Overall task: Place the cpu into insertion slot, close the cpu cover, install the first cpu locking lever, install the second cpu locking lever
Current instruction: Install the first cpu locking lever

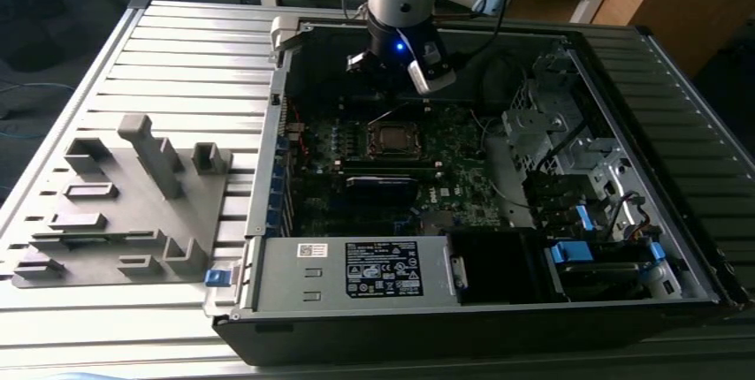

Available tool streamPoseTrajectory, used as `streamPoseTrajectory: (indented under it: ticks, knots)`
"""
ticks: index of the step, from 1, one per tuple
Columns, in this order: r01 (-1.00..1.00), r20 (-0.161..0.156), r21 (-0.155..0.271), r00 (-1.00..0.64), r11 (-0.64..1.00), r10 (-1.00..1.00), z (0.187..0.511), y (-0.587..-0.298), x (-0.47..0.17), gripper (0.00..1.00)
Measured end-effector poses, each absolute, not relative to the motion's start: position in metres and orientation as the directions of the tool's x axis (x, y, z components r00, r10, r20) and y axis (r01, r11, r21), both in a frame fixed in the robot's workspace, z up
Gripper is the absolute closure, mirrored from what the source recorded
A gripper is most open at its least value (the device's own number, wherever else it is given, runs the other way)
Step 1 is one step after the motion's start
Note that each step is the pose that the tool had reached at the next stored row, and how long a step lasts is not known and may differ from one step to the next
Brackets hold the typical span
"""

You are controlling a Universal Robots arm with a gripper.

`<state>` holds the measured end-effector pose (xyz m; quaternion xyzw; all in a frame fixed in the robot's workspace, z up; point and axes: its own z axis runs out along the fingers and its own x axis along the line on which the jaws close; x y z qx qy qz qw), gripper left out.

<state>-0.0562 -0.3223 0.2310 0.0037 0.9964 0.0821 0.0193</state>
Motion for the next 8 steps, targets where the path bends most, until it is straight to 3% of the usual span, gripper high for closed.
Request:
streamPoseTrajectory:
  ticks: [8]
  knots:
    - [0.004, -0.038, 0.163, -0.999, 0.987, 0.010, 0.2279, -0.3210, -0.0551, 0.89]
